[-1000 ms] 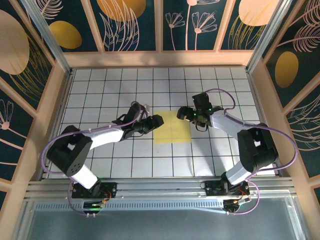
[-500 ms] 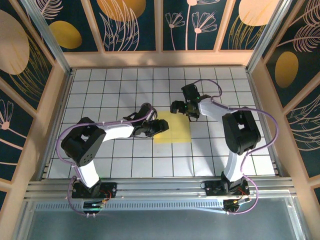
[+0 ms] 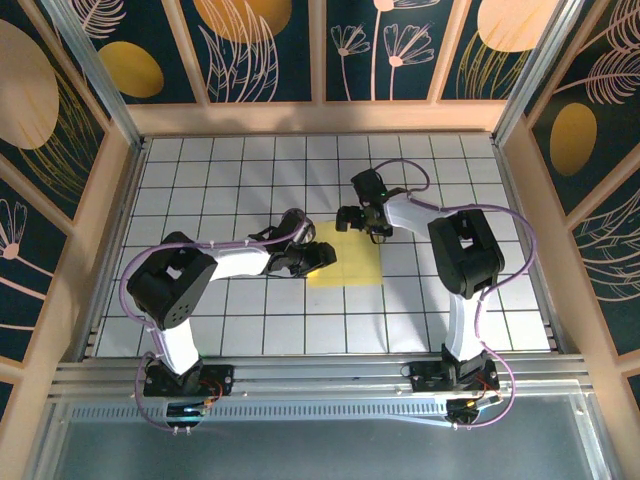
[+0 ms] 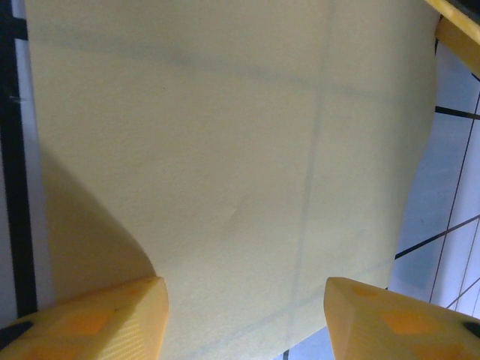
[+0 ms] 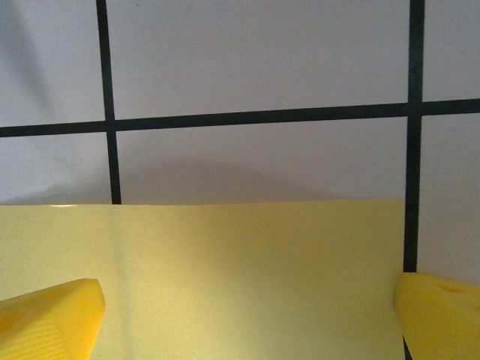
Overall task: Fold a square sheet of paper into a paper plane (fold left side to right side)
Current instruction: Pick up the square sheet of paper from the center of the table.
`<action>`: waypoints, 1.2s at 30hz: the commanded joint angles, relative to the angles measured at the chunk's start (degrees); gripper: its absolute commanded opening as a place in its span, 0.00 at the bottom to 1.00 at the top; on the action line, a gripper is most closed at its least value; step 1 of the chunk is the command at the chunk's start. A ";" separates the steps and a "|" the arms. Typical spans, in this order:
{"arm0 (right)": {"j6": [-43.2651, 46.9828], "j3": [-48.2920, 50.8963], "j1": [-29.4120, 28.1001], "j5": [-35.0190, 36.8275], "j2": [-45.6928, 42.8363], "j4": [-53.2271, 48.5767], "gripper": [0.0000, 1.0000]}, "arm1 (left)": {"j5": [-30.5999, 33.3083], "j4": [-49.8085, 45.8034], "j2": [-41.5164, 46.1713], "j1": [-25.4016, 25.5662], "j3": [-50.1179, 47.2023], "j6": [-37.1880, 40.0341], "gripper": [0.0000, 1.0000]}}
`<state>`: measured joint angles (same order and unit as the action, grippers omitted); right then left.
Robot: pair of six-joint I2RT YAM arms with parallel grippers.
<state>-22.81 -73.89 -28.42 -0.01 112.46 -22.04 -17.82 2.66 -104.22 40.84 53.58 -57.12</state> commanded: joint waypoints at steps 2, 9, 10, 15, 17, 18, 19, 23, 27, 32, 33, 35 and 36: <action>0.32 0.10 -1.62 -0.65 0.85 -3.14 0.99 | -0.72 -3.80 -1.78 0.12 0.73 -1.25 0.58; -0.40 1.62 -2.60 -1.98 -1.45 -4.34 0.96 | -0.46 -2.69 -1.33 0.11 0.18 -1.42 0.58; -0.44 1.77 -3.52 -2.29 -1.90 -4.64 0.96 | -0.39 -2.54 -1.11 0.12 0.11 -1.47 0.58; 0.13 2.17 -4.30 -2.98 -3.20 -6.48 0.90 | -0.24 -1.80 -0.69 0.12 -0.22 -1.66 0.58; 0.25 2.17 -4.44 -3.15 -3.36 -7.33 0.86 | -0.28 -1.28 -0.56 0.06 -0.32 -1.82 0.58; 0.38 2.17 -4.45 -3.23 -3.44 -7.61 0.84 | -0.19 -1.10 -0.49 0.11 -0.40 -1.82 0.58; 0.40 2.25 -4.45 -3.31 -3.53 -7.75 0.82 | -0.20 -0.91 -0.49 0.12 -0.41 -1.91 0.58; 0.21 2.32 -4.62 -4.06 -3.60 -8.28 0.72 | -0.17 -0.24 0.01 0.10 -0.63 -2.07 0.58; 0.22 2.34 -4.54 -4.72 -4.16 -7.99 0.61 | 0.17 1.28 1.10 0.12 -1.34 -2.52 0.58; 0.70 2.19 -3.98 -7.32 -5.34 -7.75 0.49 | 2.45 2.00 3.88 0.02 -1.90 -2.35 0.60; 0.75 2.23 -3.80 -8.21 -5.64 -7.47 0.47 | 2.87 2.05 4.47 -0.01 -2.00 -2.29 0.61; 0.70 2.82 -3.24 -10.44 -6.73 -6.67 0.43 | 3.73 2.16 5.69 -0.27 -2.33 -1.99 0.63; 0.66 3.18 -3.22 -11.58 -7.20 -6.23 0.41 | 3.85 2.36 6.95 -0.53 -2.75 -2.06 0.63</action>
<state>-22.46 -71.85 -32.27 -7.77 108.84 -28.01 -15.73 4.21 -100.73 40.75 51.79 -57.39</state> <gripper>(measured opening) 0.417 0.631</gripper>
